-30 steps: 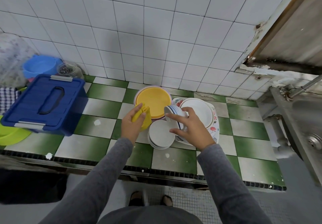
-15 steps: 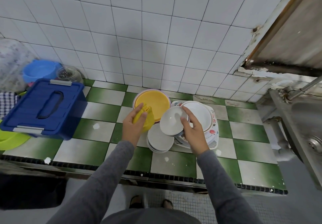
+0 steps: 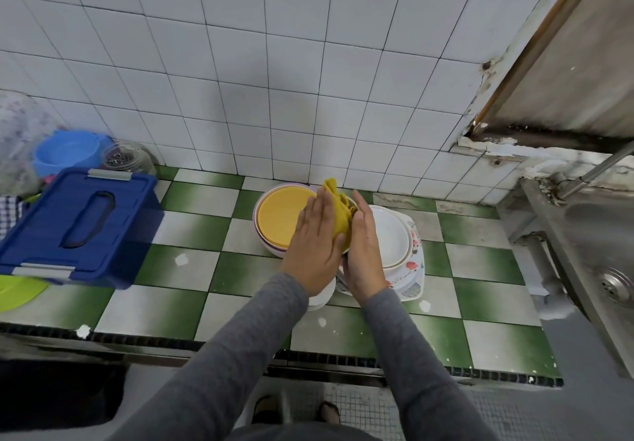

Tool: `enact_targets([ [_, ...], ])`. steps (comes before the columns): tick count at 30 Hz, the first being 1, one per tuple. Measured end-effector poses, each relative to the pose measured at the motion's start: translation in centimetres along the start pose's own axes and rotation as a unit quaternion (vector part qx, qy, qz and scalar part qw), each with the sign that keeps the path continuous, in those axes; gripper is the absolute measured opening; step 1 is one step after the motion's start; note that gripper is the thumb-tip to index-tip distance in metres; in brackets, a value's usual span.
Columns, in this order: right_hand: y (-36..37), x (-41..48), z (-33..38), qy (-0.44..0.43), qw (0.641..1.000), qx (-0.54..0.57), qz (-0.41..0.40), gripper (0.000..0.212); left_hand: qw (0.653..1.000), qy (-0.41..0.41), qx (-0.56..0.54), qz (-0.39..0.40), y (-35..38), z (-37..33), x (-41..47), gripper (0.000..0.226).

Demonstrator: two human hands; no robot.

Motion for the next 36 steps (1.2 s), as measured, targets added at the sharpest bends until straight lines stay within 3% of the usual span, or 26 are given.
enact_targets([
  [6, -0.1, 0.3, 1.1, -0.058, 0.997, -0.047, 0.002, 0.041, 0.995, 0.010, 0.063, 0.071, 0.7, -0.8, 0.3, 0.067],
  [11, -0.4, 0.8, 1.7, -0.067, 0.997, -0.039, 0.021, 0.036, 0.982, 0.063, 0.014, 0.179, 0.1, -1.8, 1.0, 0.055],
  [15, -0.6, 1.2, 1.5, -0.049, 0.998, -0.023, 0.022, 0.036, 0.970, 0.040, -0.074, 0.227, -1.1, -1.6, 1.3, 0.051],
  [22, -0.5, 1.2, 2.0, -0.063, 0.998, -0.028, 0.002, 0.036, 0.965, 0.127, 0.136, 0.187, -2.6, -1.7, 1.8, 0.048],
  [24, -0.5, 1.3, 2.4, -0.077, 0.996, -0.034, -0.002, 0.036, 0.961, 0.120, 0.186, 0.165, -2.4, -1.6, 1.5, 0.052],
  [31, 0.5, 1.0, 2.9, -0.087, 0.995, -0.041, 0.018, 0.035, 0.968, 0.022, 0.218, 0.122, -1.6, -0.5, 1.1, 0.062],
  [34, 0.7, 0.9, 3.5, -0.088, 0.995, -0.027, 0.027, 0.037, 0.975, 0.030, 0.198, 0.092, -1.6, -0.6, 1.4, 0.081],
  [36, 0.7, 1.0, 3.7, -0.084, 0.996, -0.014, 0.033, 0.037, 0.980, 0.052, 0.170, 0.092, -1.5, -0.7, 1.8, 0.082],
])
Point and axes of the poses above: each hand's wrist, its own x-axis towards the middle knuckle, its own y-axis out of the palm, z = x × y, the point moved 6 cm from there along x, towards the middle knuckle, and after that the axes turned 12 degrees about -z, right-handed, at the moved point
